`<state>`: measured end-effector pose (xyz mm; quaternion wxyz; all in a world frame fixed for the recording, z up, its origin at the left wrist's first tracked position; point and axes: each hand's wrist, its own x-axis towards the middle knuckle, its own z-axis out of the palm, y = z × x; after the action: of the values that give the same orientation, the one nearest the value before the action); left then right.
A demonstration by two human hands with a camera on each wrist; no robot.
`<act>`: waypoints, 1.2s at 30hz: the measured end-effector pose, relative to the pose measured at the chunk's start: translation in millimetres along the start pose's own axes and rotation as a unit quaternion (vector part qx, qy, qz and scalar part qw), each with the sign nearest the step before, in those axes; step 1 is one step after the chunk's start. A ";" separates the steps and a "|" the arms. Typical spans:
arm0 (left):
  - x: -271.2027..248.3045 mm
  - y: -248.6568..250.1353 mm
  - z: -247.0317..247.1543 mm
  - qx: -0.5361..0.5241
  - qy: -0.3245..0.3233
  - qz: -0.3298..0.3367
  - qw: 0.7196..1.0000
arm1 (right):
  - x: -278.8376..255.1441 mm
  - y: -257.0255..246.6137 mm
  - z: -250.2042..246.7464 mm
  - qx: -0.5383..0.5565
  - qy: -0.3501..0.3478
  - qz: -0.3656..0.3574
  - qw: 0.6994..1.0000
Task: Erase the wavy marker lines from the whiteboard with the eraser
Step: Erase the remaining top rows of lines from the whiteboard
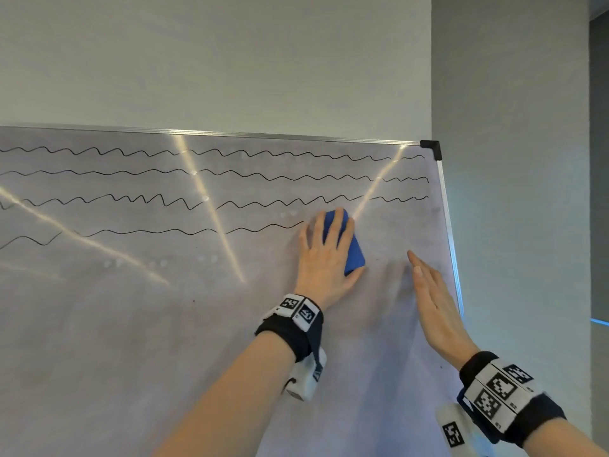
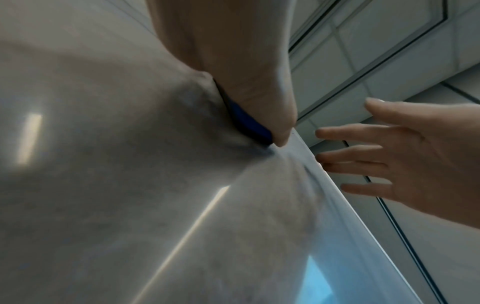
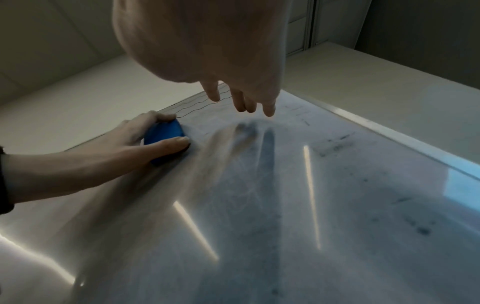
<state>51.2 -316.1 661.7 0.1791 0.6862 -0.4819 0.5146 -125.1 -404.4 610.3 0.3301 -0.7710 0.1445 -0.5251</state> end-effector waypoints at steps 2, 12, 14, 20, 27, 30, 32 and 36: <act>-3.9 2.8 -0.3 0.009 -0.008 0.041 0.999 | -1.0 -4.4 9.5 0.003 -0.005 -0.002 1.000; -42.7 -76.3 -17.6 0.042 0.015 -0.023 0.999 | -4.6 -4.5 49.8 -0.062 -0.024 0.006 0.998; -32.0 -60.7 -16.8 0.017 0.011 -0.039 0.999 | -5.2 -6.8 48.9 -0.055 -0.026 0.009 0.998; -30.7 -33.5 -14.2 0.013 -0.017 0.064 0.998 | -7.2 -15.7 50.1 -0.046 -0.024 0.008 0.999; -56.6 -75.8 -12.2 0.027 0.018 -0.052 0.998 | -11.3 -27.1 52.0 -0.037 -0.029 -0.008 0.999; -34.3 -58.6 -15.6 -0.002 0.008 -0.063 0.998 | -14.8 -30.4 55.5 -0.032 -0.033 -0.010 0.999; -24.5 -48.7 -15.2 -0.005 -0.006 -0.029 1.000 | -15.5 -30.9 59.7 -0.029 -0.029 -0.012 0.999; -35.2 -63.5 -19.5 0.017 -0.019 0.066 0.997 | -11.7 -33.9 73.0 -0.042 -0.026 -0.005 0.999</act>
<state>94.3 -255.0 654.6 0.1239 0.6653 -0.5211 0.5201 -68.0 -346.6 607.5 0.2980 -0.7984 0.1538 -0.5001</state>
